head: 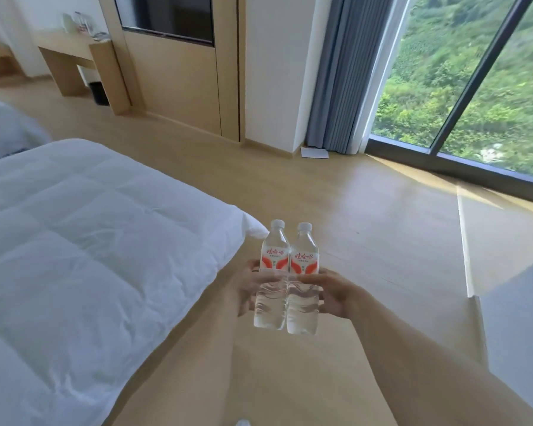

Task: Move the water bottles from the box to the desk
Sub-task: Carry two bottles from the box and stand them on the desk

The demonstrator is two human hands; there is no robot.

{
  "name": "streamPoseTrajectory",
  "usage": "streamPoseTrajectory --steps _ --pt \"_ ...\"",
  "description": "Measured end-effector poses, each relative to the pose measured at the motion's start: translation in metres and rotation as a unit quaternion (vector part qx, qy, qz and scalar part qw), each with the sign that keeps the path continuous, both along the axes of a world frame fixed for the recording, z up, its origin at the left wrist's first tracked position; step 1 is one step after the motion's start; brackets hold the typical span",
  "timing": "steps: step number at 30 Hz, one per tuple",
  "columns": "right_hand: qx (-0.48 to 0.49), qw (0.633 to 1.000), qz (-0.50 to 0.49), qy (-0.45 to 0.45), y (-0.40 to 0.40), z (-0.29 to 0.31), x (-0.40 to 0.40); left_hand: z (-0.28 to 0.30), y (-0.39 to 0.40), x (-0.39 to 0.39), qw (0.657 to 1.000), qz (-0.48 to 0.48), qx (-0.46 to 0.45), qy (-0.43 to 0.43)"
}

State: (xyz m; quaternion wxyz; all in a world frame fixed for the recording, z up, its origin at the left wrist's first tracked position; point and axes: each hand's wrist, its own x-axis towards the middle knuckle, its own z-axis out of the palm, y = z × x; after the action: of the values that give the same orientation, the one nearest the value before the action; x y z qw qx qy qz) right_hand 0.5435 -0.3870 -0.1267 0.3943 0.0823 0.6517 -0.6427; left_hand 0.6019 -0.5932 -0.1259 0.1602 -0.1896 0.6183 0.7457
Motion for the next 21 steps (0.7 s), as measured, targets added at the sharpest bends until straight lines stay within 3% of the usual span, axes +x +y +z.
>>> streamPoseTrajectory --steps 12,21 --pt "-0.019 0.995 -0.097 0.014 0.004 0.012 -0.152 0.003 -0.002 -0.192 0.997 -0.064 -0.037 0.008" --pt "-0.026 0.997 -0.072 0.026 0.029 -0.006 -0.319 -0.008 0.027 -0.345 0.998 -0.034 -0.044 0.003"
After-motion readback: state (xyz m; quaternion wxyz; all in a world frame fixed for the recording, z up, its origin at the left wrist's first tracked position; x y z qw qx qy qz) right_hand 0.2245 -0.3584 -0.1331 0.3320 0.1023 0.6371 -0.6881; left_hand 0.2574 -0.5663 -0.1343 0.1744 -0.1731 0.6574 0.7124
